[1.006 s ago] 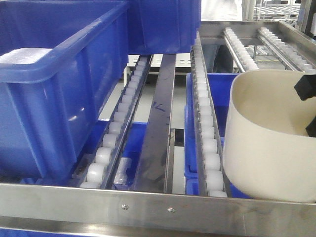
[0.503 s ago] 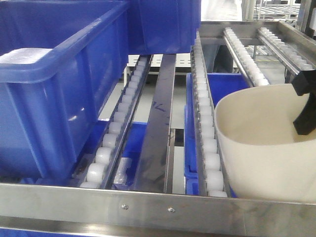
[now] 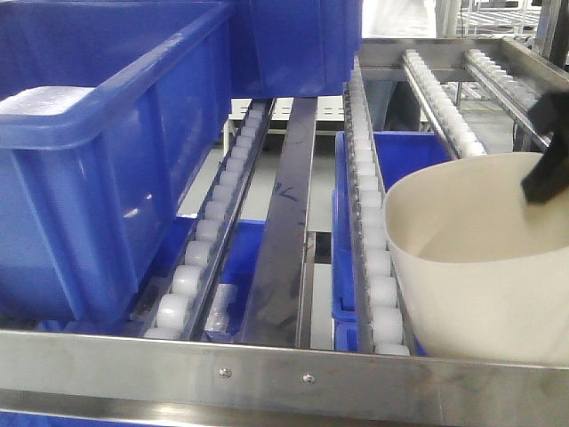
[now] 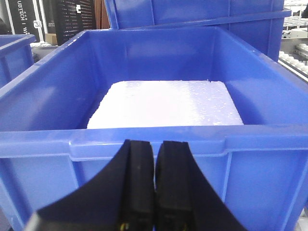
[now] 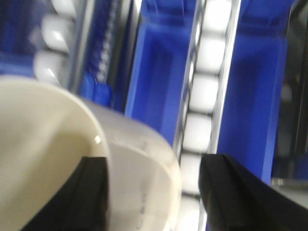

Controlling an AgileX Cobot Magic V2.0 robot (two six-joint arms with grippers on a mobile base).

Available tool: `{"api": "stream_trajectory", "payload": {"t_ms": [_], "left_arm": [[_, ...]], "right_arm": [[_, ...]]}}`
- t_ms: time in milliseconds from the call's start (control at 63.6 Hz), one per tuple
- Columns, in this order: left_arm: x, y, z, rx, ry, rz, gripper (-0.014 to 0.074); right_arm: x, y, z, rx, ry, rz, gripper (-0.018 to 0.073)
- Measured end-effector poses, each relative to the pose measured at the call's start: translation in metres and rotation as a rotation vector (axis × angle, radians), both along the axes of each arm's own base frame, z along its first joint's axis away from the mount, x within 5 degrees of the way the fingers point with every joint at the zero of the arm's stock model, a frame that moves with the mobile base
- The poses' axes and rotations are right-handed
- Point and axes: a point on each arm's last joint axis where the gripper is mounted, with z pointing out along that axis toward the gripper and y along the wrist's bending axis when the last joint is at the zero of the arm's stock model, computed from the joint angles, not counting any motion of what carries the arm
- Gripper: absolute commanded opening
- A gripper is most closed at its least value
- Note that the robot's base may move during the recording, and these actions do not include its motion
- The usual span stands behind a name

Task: Move white bin to right shelf second layer
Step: 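Open the right gripper to release the bin rim, then raise the open right gripper up and away from the bin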

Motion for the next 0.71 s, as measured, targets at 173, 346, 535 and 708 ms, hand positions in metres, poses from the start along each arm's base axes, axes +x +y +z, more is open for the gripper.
{"api": "stream_trajectory", "payload": {"t_ms": [173,346,535,708], "left_arm": [[0.000,0.000,0.000,0.000,0.000,0.000,0.0085],[0.000,0.000,0.000,0.000,0.000,0.000,0.0085],[0.000,0.000,0.000,0.000,0.000,0.000,0.0085],[0.000,0.000,0.000,0.000,0.000,0.000,0.0085]], "right_arm": [[-0.012,-0.002,0.025,0.019,-0.116,-0.002,0.0484],[-0.039,-0.007,0.066,0.053,-0.325,-0.006,0.0257],[-0.085,-0.015,0.102,0.094,-0.564,-0.011,0.0062],[-0.120,-0.022,0.099,0.112,-0.670,-0.013,0.0055]]}}
